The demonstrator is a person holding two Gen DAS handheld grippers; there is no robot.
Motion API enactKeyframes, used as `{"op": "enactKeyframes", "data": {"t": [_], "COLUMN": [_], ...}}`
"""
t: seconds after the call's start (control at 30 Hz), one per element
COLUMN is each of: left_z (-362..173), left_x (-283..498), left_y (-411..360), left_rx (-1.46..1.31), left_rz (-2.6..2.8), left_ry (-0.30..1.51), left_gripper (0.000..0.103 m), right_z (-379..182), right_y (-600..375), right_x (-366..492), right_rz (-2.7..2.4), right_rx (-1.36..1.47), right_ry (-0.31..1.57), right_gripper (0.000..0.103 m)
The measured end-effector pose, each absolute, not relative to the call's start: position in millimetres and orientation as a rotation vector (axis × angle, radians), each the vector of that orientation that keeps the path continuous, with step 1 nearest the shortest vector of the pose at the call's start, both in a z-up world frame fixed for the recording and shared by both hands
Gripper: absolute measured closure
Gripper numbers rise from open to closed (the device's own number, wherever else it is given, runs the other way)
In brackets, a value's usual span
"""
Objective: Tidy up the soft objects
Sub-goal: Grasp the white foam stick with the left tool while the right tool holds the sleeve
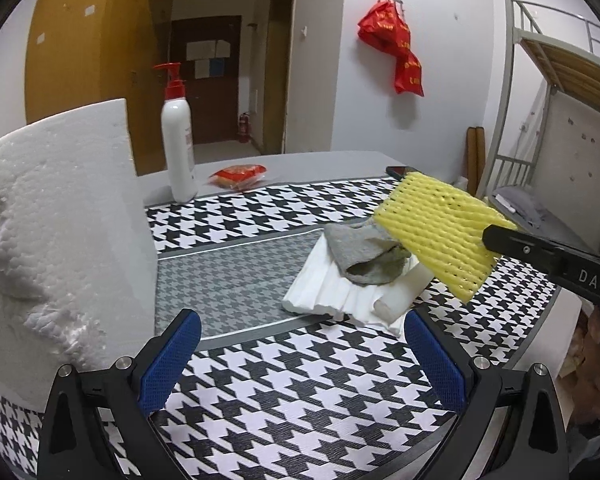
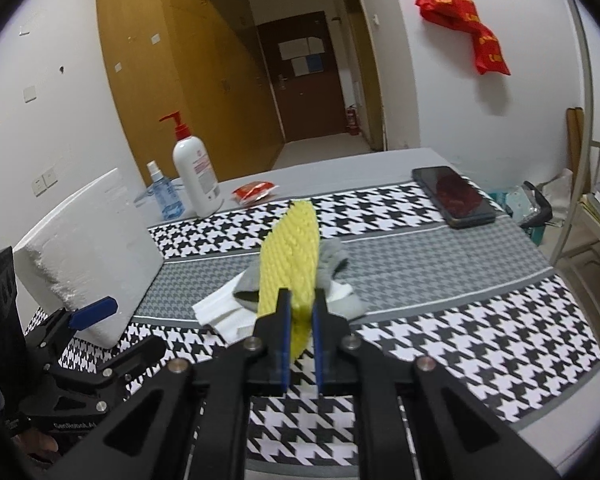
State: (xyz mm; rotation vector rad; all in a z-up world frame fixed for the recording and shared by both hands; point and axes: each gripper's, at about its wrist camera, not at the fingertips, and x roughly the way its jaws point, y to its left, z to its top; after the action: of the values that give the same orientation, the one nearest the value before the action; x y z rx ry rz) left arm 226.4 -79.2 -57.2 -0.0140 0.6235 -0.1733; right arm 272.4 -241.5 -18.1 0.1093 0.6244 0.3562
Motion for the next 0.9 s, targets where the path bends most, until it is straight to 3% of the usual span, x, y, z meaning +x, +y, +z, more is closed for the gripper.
{"op": "enactKeyframes", "data": {"t": [0.47, 0.8, 0.9], "left_z": [-50, -62, -64], "left_x": [235, 260, 269], "left_y": [-117, -142, -146], "left_rx": [0.046, 0.098, 0.102], "left_rz": [-0.32, -0.435, -0.422], "left_ry": [0.626, 0.741, 0.765], "left_gripper": [0.002, 0.022, 0.033], "right_z": [-20, -22, -25], "right_y": [-270, -292, -296], "right_x": [265, 256, 253], "right_rz": [0.303, 0.266, 0.259], "right_rx": [0.151, 0.191, 0.202], "right_ry": [0.612, 0.608, 0.611], "right_gripper": [0.091, 0.091, 0.091]}}
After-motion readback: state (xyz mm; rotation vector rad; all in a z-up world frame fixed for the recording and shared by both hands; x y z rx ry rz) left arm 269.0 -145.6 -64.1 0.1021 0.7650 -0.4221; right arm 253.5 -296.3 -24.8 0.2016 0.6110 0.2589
